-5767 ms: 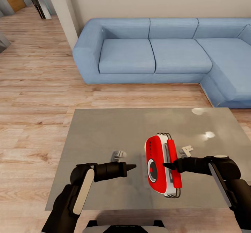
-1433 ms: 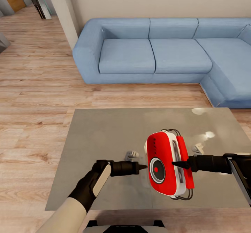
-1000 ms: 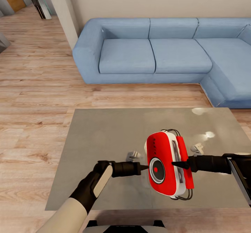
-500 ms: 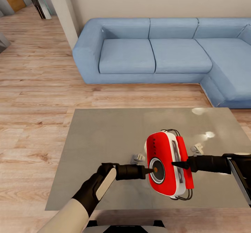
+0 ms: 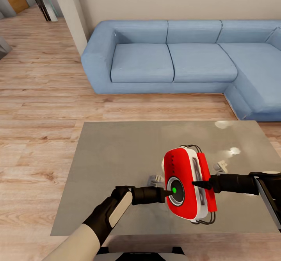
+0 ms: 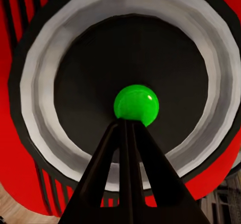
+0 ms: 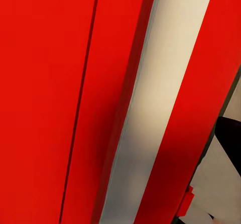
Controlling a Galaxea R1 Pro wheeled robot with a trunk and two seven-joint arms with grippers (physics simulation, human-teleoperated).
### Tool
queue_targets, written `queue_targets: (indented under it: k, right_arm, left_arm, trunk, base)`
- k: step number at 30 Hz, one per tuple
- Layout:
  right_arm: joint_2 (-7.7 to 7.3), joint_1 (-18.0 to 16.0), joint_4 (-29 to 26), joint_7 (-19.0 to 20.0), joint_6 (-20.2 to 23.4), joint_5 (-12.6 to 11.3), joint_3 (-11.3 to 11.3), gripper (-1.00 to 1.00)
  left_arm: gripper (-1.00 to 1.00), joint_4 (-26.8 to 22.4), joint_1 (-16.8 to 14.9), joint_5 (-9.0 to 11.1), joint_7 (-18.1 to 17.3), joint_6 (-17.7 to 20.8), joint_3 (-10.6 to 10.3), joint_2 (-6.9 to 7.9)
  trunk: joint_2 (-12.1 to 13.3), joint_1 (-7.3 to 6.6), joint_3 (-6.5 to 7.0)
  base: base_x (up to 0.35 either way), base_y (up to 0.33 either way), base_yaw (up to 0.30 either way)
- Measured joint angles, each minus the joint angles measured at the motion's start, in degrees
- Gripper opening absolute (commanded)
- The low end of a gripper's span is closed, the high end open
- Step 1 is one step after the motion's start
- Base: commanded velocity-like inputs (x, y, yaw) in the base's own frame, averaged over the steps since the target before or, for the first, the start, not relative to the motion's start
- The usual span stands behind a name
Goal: Turn on the radio receiver that's on the table in the living room.
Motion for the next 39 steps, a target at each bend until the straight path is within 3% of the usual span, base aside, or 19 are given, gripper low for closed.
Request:
queue_targets:
  k: [7, 11, 16, 21, 27, 34, 39]
  right_arm:
    - [0.03, -0.01, 0.0, -0.35, -0.04, 0.62, -0.06, -1.0]
    - [0.0, -0.02, 0.0, -2.01, -0.04, 0.95, -0.25, -1.0]
    - [-0.02, -0.02, 0.0, -7.96, -0.04, 1.1, -0.37, -1.0]
    - [-0.07, -0.02, 0.0, -10.81, 0.0, 1.1, -0.62, -1.0]
    - [-0.3, -0.02, 0.0, -13.12, -0.03, 1.18, -1.27, -1.0]
    - [-0.76, -0.02, -0.11, -15.83, 0.1, 0.83, -3.69, -1.0]
    - [-1.4, -0.02, -0.17, -21.22, -0.09, 1.63, -4.85, -1.0]
  left_arm:
    - [-1.0, -0.32, 0.0, 0.24, -0.01, -0.08, -0.15, 0.0]
    - [-1.0, -5.16, 0.0, 3.09, -0.15, 0.86, -0.4, 0.0]
    - [-1.0, -12.33, 0.0, 3.86, -0.16, 5.36, -4.47, 0.0]
    - [-1.0, -15.46, 0.0, 4.65, 0.0, 7.63, -5.85, 0.0]
    - [-1.0, -16.03, 0.0, 4.84, 1.55, 8.16, -6.11, 0.0]
    - [-1.0, -15.63, 0.0, 4.96, 3.82, 8.22, -6.21, 0.0]
    - [-1.0, -13.87, 0.0, 4.89, 5.38, 8.22, -6.25, 0.0]
  trunk:
    - [0.0, 0.0, 0.0]
    - [0.0, 0.0, 0.0]
    - [0.0, 0.0, 0.0]
    - [0.0, 0.0, 0.0]
    - [0.0, 0.0, 0.0]
    - [0.0, 0.0, 0.0]
    - [0.0, 0.0, 0.0]
  base:
    - [0.0, 0.0, 0.0]
    - [0.0, 0.0, 0.0]
    - [0.0, 0.0, 0.0]
    - [0.0, 0.0, 0.0]
    - [0.0, 0.0, 0.0]
    - [0.0, 0.0, 0.0]
    - [0.0, 0.0, 0.0]
